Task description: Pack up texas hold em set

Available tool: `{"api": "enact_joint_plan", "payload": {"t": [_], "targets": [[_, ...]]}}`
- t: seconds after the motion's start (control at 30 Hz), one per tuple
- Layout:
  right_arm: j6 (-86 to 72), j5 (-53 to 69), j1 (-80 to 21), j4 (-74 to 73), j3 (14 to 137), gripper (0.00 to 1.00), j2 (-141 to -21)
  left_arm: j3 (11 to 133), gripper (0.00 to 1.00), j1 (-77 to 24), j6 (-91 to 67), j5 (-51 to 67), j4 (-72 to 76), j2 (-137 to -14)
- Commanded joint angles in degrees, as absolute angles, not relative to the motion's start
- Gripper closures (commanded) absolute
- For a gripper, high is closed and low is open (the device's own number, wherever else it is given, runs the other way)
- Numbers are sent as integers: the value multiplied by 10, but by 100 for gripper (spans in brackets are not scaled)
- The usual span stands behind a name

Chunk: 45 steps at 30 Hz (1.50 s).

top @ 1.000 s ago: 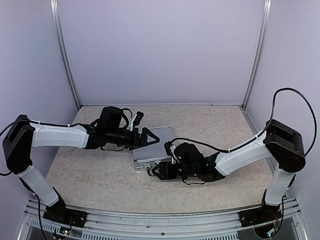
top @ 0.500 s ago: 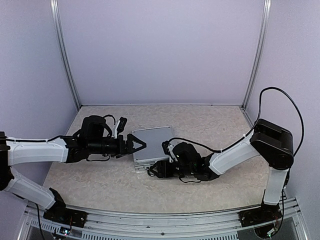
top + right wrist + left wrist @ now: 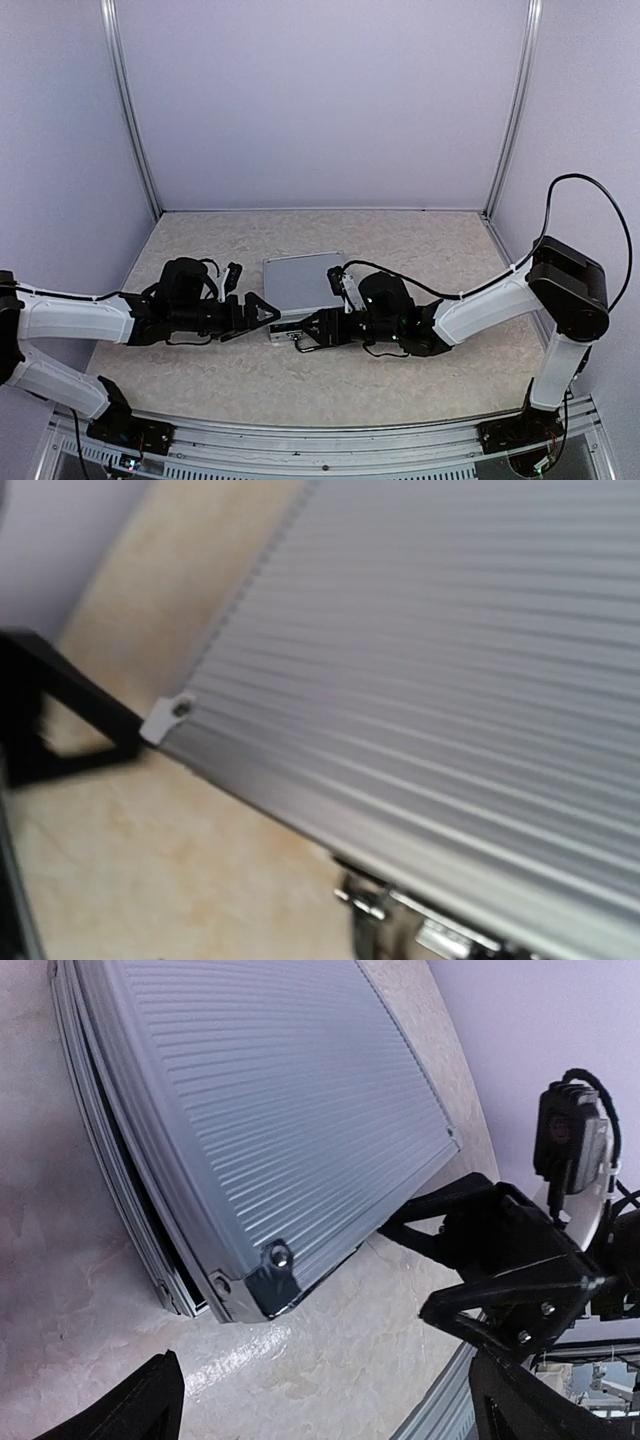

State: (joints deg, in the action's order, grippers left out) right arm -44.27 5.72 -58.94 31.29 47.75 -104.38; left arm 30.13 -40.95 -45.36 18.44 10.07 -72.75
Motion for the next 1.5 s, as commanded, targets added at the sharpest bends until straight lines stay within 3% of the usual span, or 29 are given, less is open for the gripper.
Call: {"api": "enact_joint_plan", "payload": {"t": [0.0,0.57,0.7,0.93,1.47], "targets": [[-426,59,-586,342,484,34,-1012,287,1,-409,-475,196,165,-752],[-417,78,-567,337,488,34,-1037,277,1,-410,-513,207,315,-858],[-416,79,-566,341,488,34,-1043,277,4,-409,-516,197,331,-858],[-410,75,-564,337,491,34,-1043,275,20,-406,-520,203,356,-859],[-375,37,-563,350,477,32,-1080,273,20,-404,-538,213,387,-842]]}}
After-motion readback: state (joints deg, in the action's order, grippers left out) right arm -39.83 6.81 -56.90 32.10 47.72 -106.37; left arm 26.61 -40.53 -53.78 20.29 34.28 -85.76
